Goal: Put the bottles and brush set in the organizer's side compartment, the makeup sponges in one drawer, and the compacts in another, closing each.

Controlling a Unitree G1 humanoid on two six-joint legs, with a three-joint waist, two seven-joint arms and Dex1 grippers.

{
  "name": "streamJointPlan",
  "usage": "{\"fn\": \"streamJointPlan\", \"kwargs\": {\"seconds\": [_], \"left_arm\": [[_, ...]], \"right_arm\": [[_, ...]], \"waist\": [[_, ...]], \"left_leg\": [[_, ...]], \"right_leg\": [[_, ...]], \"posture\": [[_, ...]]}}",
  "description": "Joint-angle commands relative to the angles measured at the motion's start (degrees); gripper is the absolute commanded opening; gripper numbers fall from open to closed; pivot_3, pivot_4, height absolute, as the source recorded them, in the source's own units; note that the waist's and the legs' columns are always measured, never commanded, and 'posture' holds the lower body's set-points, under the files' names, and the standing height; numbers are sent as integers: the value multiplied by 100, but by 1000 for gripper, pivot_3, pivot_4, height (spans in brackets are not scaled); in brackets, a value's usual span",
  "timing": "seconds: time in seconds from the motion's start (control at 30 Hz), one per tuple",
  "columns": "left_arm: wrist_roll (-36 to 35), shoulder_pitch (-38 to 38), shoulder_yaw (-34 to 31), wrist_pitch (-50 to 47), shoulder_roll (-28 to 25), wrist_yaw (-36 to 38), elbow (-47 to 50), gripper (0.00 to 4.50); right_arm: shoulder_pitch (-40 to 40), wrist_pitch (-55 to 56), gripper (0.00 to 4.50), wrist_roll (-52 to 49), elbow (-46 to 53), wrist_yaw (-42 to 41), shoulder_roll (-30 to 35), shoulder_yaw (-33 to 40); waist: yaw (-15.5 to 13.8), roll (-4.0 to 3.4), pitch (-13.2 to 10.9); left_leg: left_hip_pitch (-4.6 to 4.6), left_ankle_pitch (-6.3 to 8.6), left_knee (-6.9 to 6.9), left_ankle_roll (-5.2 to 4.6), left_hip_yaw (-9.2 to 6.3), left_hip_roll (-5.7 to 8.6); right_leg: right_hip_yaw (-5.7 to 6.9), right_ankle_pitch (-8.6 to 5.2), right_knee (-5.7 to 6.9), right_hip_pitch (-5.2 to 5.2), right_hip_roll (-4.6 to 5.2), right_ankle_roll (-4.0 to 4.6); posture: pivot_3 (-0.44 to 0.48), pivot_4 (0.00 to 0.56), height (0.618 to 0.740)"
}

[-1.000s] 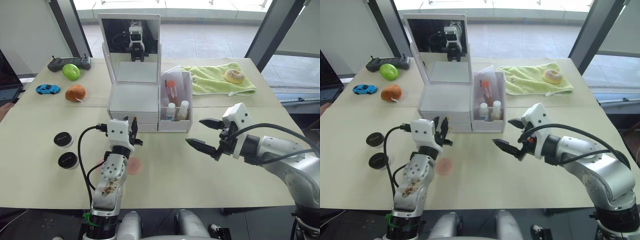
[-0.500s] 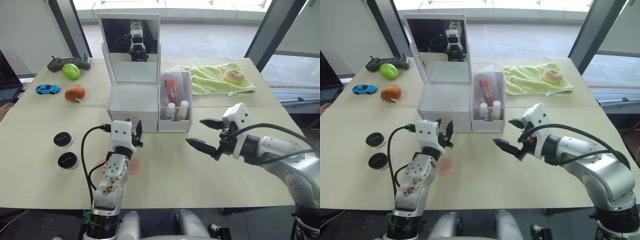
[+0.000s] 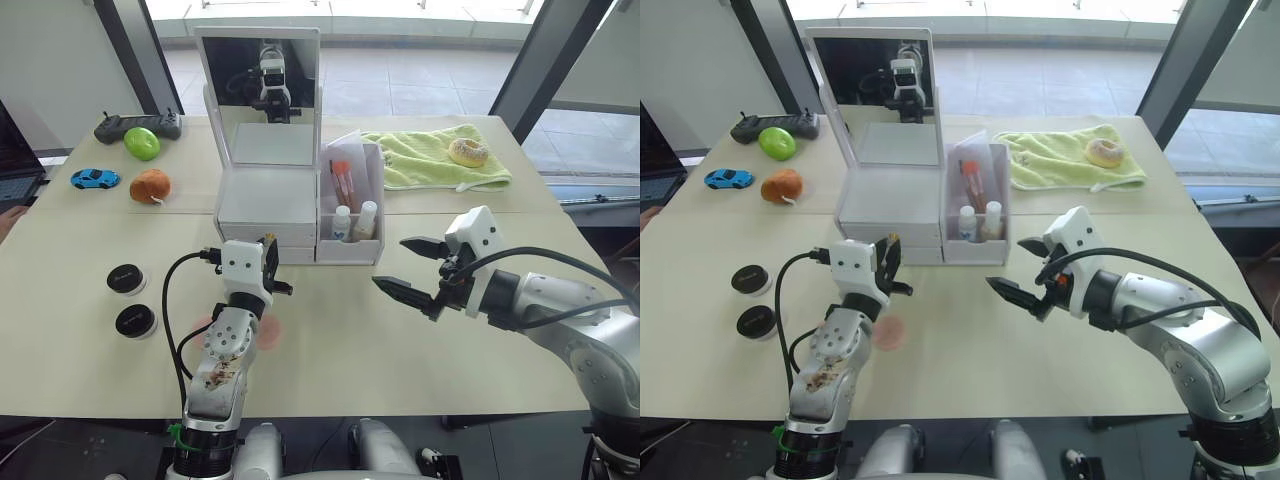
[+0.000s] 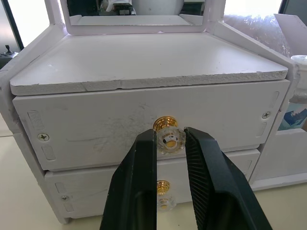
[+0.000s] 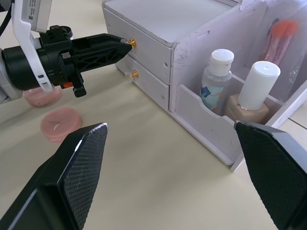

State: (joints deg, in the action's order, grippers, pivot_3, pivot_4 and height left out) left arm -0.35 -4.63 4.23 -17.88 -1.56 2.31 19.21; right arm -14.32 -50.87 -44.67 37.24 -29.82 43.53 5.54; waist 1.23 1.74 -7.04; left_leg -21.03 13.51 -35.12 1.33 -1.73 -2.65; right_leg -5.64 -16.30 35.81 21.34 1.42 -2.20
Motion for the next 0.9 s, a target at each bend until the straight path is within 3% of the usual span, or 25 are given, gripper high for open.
{"fn": "streamJointPlan", "kwargs": {"seconds": [0.03, 0.23, 0.5, 0.9], "left_arm": [[-5, -98, -59, 98, -1, -16, 85, 550], [-34, 28, -68, 149, -164, 164, 178, 550], [-212, 1079, 70, 869, -895, 1059, 834, 550], [-512, 2255, -121, 990, -1221, 1313, 1527, 550]], "right_arm": [[15, 69, 4500, -5, 158, -7, 15, 157], [18, 75, 4500, 17, 151, -5, 6, 134], [49, 89, 4500, 56, 154, -36, 38, 134], [-71, 116, 4500, 135, 61, -161, 74, 124]], "waist": [[0, 0, 0], [4, -1, 0], [17, -8, -2], [17, -17, -10]], "left_leg": [[0, 0, 0, 0, 0, 0], [0, 0, 1, 0, 0, 0], [2, 0, 8, 0, 1, -2], [1, 1, 10, 1, 6, -5]], "right_leg": [[0, 0, 0, 0, 0, 0], [0, 0, 0, 0, 0, 0], [0, -1, -3, 1, 3, 1], [-1, -4, -10, 4, 4, 2]], "posture": [[0, 150, 740], [0, 150, 740], [0, 150, 740], [0, 150, 740]]}}
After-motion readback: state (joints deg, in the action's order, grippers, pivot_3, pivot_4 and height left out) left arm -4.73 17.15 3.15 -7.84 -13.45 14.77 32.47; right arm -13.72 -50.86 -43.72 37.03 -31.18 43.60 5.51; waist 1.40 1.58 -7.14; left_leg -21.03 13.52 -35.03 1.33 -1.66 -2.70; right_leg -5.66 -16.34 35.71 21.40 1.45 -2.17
